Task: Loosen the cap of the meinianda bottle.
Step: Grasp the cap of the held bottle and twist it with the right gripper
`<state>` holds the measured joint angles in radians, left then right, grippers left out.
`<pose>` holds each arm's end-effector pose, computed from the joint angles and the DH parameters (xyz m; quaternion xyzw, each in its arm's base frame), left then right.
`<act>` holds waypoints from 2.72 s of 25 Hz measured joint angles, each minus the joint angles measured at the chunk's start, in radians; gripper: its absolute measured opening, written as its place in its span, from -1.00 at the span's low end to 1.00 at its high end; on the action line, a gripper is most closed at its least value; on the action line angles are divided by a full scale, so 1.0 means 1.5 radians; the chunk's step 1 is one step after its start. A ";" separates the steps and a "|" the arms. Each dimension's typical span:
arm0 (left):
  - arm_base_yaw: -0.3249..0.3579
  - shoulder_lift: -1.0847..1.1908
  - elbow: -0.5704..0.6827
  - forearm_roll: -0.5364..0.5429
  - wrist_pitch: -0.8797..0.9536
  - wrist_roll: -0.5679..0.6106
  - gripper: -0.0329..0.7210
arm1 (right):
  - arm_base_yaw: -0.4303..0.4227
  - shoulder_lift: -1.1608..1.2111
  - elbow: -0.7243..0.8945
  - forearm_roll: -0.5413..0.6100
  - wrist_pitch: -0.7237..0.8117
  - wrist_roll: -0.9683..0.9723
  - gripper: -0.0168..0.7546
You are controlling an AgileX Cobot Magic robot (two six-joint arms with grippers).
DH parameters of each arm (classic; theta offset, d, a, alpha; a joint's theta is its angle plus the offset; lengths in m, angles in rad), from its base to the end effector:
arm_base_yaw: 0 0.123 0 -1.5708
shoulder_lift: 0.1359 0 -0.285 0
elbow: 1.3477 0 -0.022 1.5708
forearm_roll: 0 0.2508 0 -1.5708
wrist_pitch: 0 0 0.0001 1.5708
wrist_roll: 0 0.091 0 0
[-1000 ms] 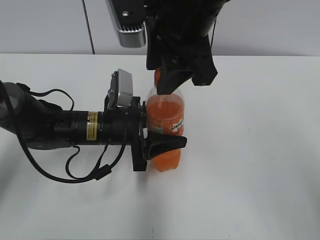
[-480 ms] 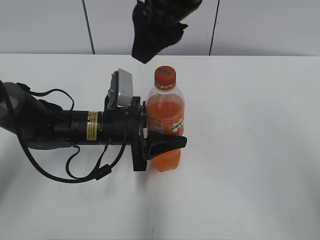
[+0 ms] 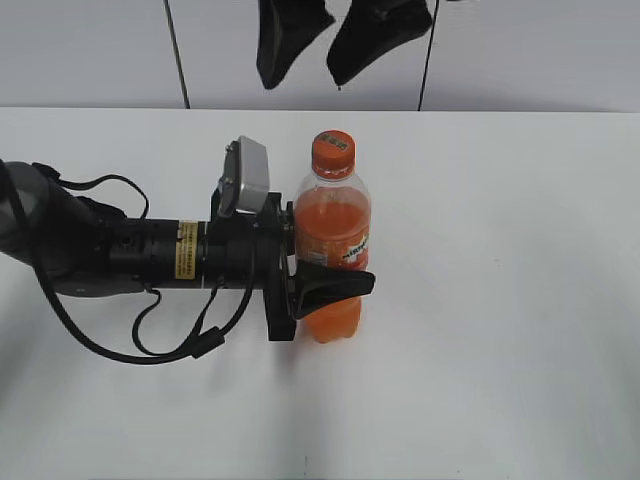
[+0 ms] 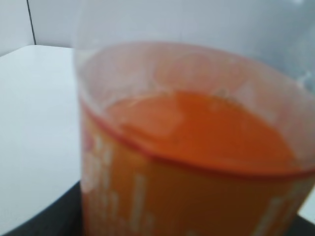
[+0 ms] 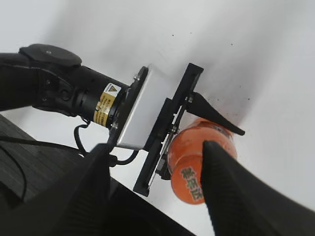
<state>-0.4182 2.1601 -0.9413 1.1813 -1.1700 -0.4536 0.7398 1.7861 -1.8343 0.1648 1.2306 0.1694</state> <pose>0.2971 -0.2168 0.0999 0.5099 0.5850 -0.4331 0.4585 0.2749 0.2699 0.3665 -0.2644 0.9318 0.1766 0.1750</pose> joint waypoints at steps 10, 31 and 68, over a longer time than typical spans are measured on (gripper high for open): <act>0.000 -0.001 0.000 0.000 0.003 -0.002 0.19 | 0.001 -0.037 0.062 -0.040 0.000 0.192 0.18; 0.000 -0.001 -0.001 0.000 0.004 -0.004 0.19 | 0.001 0.001 0.081 -0.048 0.000 0.239 0.18; -0.001 -0.001 -0.001 -0.001 0.004 -0.006 0.19 | 0.001 0.010 0.081 -0.047 0.000 -0.047 -0.25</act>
<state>-0.4194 2.1590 -0.9423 1.1802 -1.1644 -0.4628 0.7418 1.8016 -1.7130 0.0948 1.2309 0.0987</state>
